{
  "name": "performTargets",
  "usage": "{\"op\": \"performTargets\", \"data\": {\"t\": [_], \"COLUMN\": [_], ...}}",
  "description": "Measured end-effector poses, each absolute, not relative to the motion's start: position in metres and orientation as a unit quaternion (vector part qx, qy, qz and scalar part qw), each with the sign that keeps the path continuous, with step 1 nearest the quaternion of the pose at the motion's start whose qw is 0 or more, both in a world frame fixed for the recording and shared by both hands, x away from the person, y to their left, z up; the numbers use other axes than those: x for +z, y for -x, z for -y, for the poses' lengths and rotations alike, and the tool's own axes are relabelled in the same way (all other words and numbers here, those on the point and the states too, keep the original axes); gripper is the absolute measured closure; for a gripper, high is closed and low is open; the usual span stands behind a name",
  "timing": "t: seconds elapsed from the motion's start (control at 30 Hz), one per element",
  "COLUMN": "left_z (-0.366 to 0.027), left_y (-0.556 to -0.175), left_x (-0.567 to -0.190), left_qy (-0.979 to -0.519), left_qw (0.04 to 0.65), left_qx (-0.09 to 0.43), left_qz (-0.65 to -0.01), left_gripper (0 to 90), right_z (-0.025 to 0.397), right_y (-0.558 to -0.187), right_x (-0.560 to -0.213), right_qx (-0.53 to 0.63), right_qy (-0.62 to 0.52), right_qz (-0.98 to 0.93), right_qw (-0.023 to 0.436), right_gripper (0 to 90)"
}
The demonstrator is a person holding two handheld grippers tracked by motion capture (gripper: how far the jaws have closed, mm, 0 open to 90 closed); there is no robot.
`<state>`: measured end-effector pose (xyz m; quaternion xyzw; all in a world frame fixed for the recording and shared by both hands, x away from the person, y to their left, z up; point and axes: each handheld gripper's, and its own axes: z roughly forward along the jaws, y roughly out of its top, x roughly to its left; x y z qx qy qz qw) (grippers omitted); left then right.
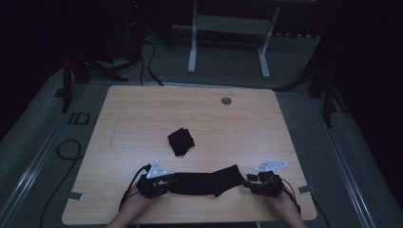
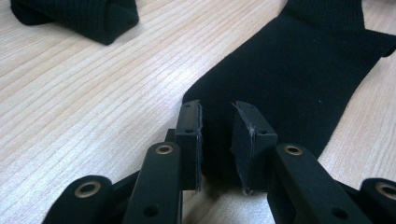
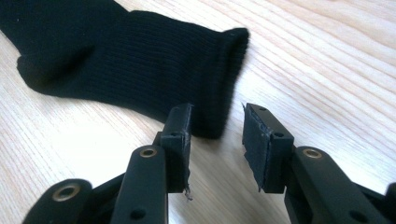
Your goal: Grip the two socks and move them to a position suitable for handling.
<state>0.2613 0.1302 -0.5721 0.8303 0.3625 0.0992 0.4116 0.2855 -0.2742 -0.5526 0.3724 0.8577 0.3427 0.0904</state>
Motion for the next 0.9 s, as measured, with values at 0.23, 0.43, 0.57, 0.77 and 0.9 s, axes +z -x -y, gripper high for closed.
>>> {"op": "performTargets", "data": {"t": [0.23,0.43,0.57,0.77,0.9], "left_z": [-0.135,-0.122,-0.123,-0.124,-0.123], "left_y": [-0.254,-0.257,-0.261,-0.265,-0.266], "left_x": [-0.549,-0.564,-0.572,-0.572,-0.573], "left_qy": [-0.815,-0.836,-0.840,-0.843,-0.845], "left_qw": [0.446,0.416,0.405,0.403,0.405], "left_qx": [0.118,0.081,0.074,0.080,0.074], "left_qz": [-0.352,-0.349,-0.354,-0.347,-0.340], "left_gripper": [74.2,89.7,90.0,90.0,90.0], "right_z": [0.266,0.242,0.230,0.240,0.246], "right_y": [-0.285,-0.302,-0.307,-0.305,-0.294], "right_x": [-0.517,-0.525,-0.543,-0.556,-0.557], "right_qx": [0.377,0.370,0.346,0.336,0.342], "right_qy": [-0.334,-0.309,-0.296,-0.312,-0.312], "right_qz": [-0.851,-0.866,-0.883,-0.880,-0.878], "right_qw": [0.147,0.128,0.115,0.122,0.125], "right_gripper": [86.2,90.0,90.0,89.9,89.9]}}
